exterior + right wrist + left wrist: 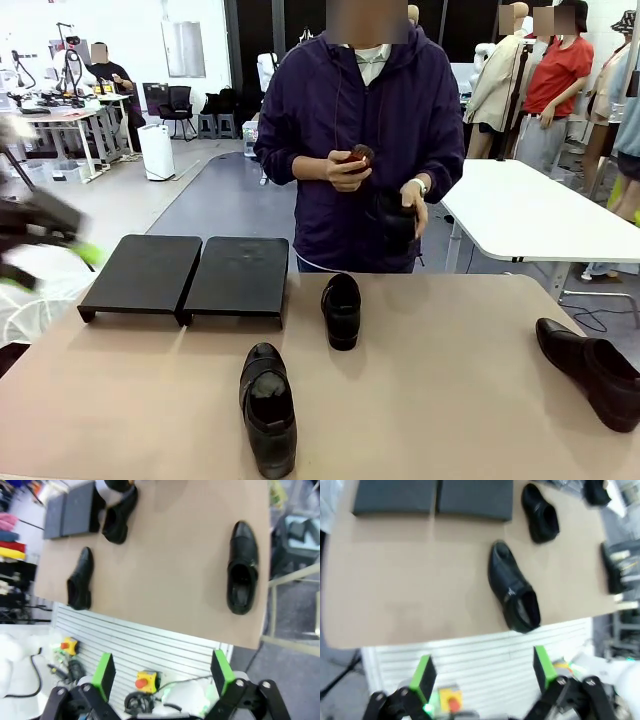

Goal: Organize the shoes by placing them on the stand.
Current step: Place the Shoe from the middle of the table onto the Shoes Stand.

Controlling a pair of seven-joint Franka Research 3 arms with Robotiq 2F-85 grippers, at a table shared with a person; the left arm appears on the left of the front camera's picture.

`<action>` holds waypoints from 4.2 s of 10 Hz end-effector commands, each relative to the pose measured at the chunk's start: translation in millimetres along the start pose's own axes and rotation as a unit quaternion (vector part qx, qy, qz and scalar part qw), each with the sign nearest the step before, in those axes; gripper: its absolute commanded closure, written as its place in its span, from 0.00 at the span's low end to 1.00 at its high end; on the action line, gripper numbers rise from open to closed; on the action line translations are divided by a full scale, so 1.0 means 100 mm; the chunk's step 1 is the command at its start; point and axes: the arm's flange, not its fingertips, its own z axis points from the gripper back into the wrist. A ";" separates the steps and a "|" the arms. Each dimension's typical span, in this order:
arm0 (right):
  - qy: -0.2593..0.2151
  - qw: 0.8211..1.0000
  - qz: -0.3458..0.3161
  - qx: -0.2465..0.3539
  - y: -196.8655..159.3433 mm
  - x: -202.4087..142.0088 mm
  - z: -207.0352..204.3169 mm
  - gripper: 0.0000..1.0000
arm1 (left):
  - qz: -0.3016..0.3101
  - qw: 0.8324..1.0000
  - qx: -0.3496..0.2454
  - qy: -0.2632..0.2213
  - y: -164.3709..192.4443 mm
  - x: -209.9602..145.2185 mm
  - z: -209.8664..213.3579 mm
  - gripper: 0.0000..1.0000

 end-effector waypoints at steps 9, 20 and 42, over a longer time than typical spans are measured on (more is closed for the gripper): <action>0.000 1.000 0.006 0.001 0.00 0.01 0.03 0.00 | 0.186 0.974 0.080 0.103 -1.87 -0.13 -2.37 0.00; 0.000 1.000 0.006 0.001 0.00 0.01 0.03 0.00 | 0.102 0.982 0.115 0.108 -2.00 -0.07 -3.14 0.00; 0.000 1.000 0.006 0.001 0.00 0.01 0.03 0.00 | -0.050 0.960 0.206 0.185 -1.90 -0.26 -2.86 1.00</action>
